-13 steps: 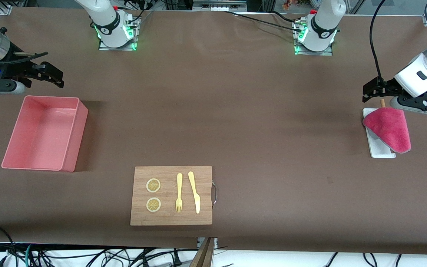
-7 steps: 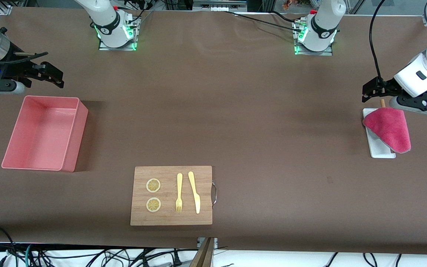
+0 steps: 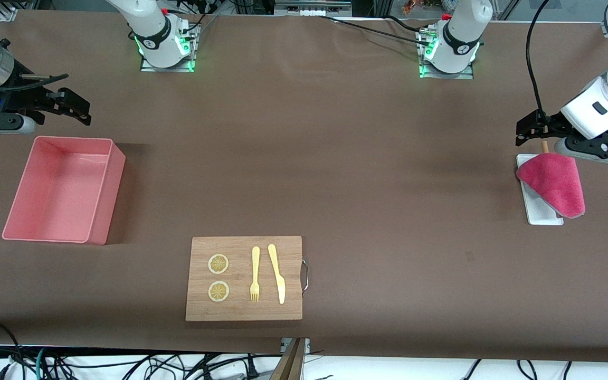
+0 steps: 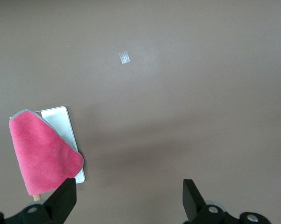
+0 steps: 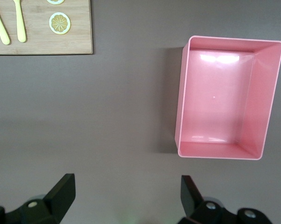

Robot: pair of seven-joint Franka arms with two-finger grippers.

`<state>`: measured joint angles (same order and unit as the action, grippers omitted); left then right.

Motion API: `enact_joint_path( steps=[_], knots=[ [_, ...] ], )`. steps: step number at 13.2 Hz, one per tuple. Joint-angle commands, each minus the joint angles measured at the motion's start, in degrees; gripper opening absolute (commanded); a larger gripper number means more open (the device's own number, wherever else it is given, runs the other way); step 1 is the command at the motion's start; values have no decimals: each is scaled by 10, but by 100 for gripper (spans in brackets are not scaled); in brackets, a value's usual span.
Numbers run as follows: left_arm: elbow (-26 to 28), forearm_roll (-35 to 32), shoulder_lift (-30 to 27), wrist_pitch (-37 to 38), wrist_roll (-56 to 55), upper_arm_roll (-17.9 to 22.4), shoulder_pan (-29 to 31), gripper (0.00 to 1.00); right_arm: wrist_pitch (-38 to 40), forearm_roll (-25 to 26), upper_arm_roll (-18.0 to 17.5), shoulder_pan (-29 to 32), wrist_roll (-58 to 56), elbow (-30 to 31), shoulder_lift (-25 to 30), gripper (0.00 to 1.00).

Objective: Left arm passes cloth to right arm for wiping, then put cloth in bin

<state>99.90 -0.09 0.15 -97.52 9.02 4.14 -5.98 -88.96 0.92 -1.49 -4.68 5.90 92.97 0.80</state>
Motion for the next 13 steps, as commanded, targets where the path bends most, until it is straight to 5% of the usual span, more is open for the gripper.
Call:
enact_joint_path(
  steps=[1,11,13],
  knots=[
    [-1,-10,11,-3,0,4,-4,100,8,4,-1,-1,-3,-14,-4,100],
    [-6,-10,35,36,12,5,2,100,8,3,-1,-1,-2,-14,-4,100],
    [-6,-12,49,57,91,8,5,100,8,3,-1,-1,-2,-14,-4,100]
  ],
)
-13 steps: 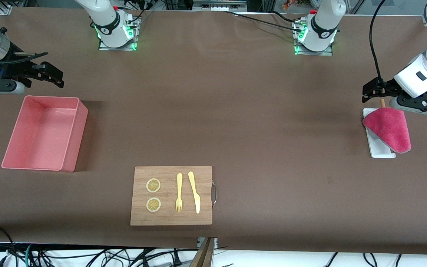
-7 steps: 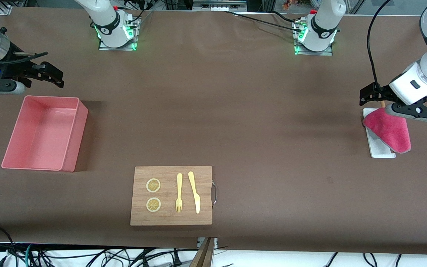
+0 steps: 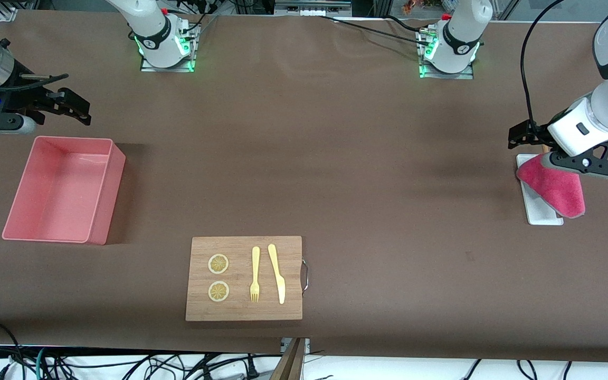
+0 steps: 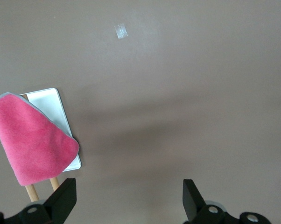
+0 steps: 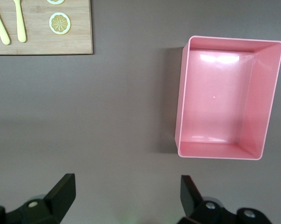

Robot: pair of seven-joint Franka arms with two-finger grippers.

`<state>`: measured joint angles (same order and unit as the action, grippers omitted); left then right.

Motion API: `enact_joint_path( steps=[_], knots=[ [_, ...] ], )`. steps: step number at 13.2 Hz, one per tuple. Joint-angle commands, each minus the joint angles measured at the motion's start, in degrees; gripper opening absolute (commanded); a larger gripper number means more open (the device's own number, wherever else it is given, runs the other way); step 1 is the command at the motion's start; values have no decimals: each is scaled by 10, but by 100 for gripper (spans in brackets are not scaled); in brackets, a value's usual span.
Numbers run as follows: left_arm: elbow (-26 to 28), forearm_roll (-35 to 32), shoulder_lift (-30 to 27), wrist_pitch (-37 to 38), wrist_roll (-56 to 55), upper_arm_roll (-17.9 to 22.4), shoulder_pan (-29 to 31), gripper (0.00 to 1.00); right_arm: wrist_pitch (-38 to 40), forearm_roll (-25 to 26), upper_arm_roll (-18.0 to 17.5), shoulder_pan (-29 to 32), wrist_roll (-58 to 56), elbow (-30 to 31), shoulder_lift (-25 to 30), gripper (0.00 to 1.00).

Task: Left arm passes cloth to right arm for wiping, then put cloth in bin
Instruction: 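Lower the left gripper onto the pink cloth on the white tray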

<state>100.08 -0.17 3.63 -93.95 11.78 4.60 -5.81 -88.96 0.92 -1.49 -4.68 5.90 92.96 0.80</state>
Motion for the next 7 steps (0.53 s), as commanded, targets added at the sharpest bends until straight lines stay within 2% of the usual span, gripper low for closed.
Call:
enact_joint_path(
  steps=[1,4,7],
  knots=[
    [-8,-17,22,33,109,3,13,100,8,3,-1,-1,-2,-14,-4,100],
    [-8,-25,57,39,259,2,56,100,8,3,-1,-1,-2,-14,-4,100],
    [-40,-46,118,36,403,2,89,100,8,3,-1,-1,-1,-14,-4,99]
  ],
)
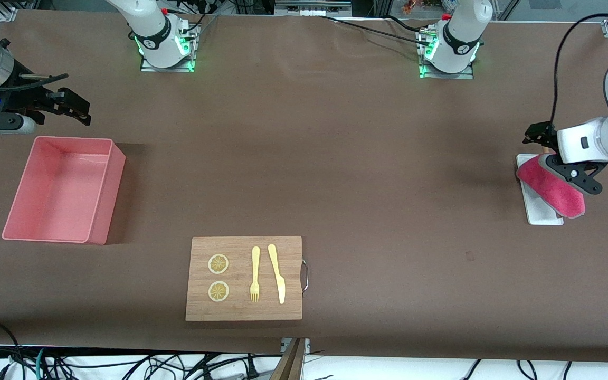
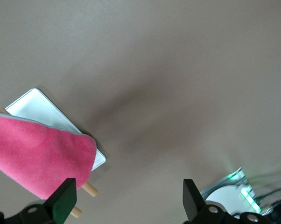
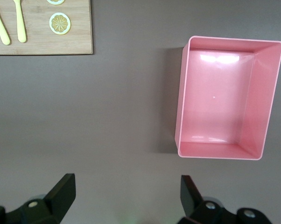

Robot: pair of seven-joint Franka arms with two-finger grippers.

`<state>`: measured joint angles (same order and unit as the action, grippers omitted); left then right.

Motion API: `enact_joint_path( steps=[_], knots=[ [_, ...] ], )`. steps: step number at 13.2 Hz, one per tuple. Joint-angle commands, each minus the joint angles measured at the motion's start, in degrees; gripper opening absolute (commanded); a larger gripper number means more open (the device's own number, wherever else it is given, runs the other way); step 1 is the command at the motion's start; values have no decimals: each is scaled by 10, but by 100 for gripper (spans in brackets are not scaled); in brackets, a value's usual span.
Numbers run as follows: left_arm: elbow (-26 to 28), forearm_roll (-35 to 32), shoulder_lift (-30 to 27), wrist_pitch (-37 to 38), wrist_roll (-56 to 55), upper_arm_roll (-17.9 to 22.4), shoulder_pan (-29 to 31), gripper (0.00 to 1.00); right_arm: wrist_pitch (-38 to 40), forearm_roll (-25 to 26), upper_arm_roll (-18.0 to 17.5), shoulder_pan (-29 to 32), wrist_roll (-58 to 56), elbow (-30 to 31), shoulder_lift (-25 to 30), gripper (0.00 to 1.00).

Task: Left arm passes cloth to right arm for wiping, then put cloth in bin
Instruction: 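Lower the left gripper onto the pink cloth on the white tray, then close the left gripper on the pink cloth and lift it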

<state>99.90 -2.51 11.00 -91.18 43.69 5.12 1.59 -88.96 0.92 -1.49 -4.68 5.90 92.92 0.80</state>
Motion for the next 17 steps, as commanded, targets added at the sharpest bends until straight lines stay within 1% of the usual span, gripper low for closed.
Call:
enact_joint_path(
  steps=[1,3,5,7,10,12,17],
  knots=[
    [-47,-45,65,5,130,-2,15,100,8,3,-1,-1,-1,-13,-4,100],
    [-69,-86,99,-18,210,-3,26,100,8,3,-1,-1,-1,-13,-4,100],
    [-70,-115,118,-83,297,-3,32,100,8,3,-1,-1,0,-13,-4,99],
    [-70,-123,133,-149,390,-3,38,100,8,3,-1,-1,0,-13,-4,100],
    [-70,-128,161,-229,494,-3,75,100,8,3,-1,-1,0,-13,-4,100],
    [-70,-125,182,-263,524,-3,91,100,8,3,-1,-1,0,-13,-4,99],
    [-73,-120,201,-269,531,-5,93,100,8,3,-1,-1,0,-13,-4,100]
  ],
)
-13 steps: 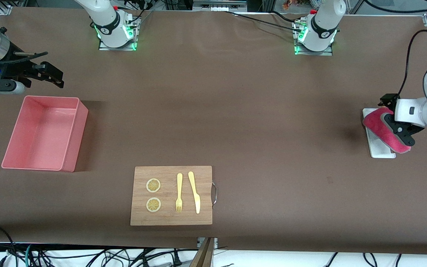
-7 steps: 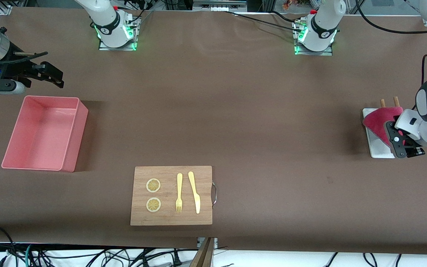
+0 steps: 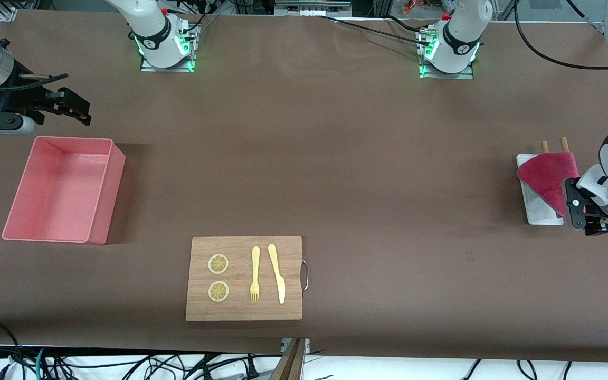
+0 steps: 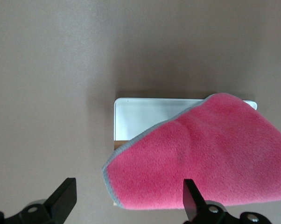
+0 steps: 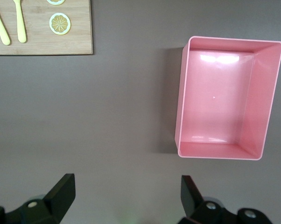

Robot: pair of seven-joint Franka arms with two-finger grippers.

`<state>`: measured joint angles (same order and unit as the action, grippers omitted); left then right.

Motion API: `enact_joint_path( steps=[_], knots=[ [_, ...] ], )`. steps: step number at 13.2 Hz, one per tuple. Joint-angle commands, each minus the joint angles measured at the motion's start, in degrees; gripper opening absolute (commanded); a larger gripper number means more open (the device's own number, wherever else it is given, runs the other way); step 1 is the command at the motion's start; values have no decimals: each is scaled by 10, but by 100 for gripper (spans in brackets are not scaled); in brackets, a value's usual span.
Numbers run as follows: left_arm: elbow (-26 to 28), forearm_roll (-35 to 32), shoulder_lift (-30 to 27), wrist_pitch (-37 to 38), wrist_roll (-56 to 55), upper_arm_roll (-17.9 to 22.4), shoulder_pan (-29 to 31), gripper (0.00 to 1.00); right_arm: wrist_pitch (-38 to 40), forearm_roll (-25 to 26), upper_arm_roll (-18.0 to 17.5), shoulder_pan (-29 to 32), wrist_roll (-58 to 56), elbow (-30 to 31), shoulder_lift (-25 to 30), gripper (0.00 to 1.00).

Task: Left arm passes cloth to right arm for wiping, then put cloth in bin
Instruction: 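Close the left gripper on the pink cloth and lift it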

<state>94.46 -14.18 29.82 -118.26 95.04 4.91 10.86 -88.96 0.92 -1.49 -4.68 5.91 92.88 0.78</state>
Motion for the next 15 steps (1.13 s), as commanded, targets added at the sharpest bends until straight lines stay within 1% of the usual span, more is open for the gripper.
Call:
enact_joint_path(
  steps=[1,3,6,7,8,9,10,11,13,14,15],
  knots=[
    [-22,-1,18,1,17,-3,0,100,9,3,-1,-1,0,-12,-4,100],
    [-53,2,42,2,17,-3,0,100,8,3,-1,-1,-1,-12,-4,100],
    [-56,2,45,2,17,-3,0,100,9,3,-1,-1,0,-13,-4,100],
    [-56,2,45,2,17,-3,-1,98,9,3,-1,-1,0,-13,-4,99],
    [-56,4,49,2,17,-3,1,87,9,3,-1,-1,-1,-13,-4,100],
    [-56,3,53,2,17,-3,5,78,8,3,-1,-1,-1,-13,-4,100],
    [-56,2,53,2,17,-3,6,65,8,3,-1,-1,-1,-13,-4,100],
    [-56,2,52,2,17,-3,6,49,8,3,-1,-1,-1,-13,-4,100],
    [-59,1,52,3,18,-3,5,25,8,3,-1,-1,-1,-13,-4,100],
    [-59,0,51,4,18,-3,4,15,9,3,-1,-1,-1,-13,-4,100],
    [-60,1,50,4,18,-3,4,9,8,3,-1,-1,-1,-13,-4,99]
  ],
)
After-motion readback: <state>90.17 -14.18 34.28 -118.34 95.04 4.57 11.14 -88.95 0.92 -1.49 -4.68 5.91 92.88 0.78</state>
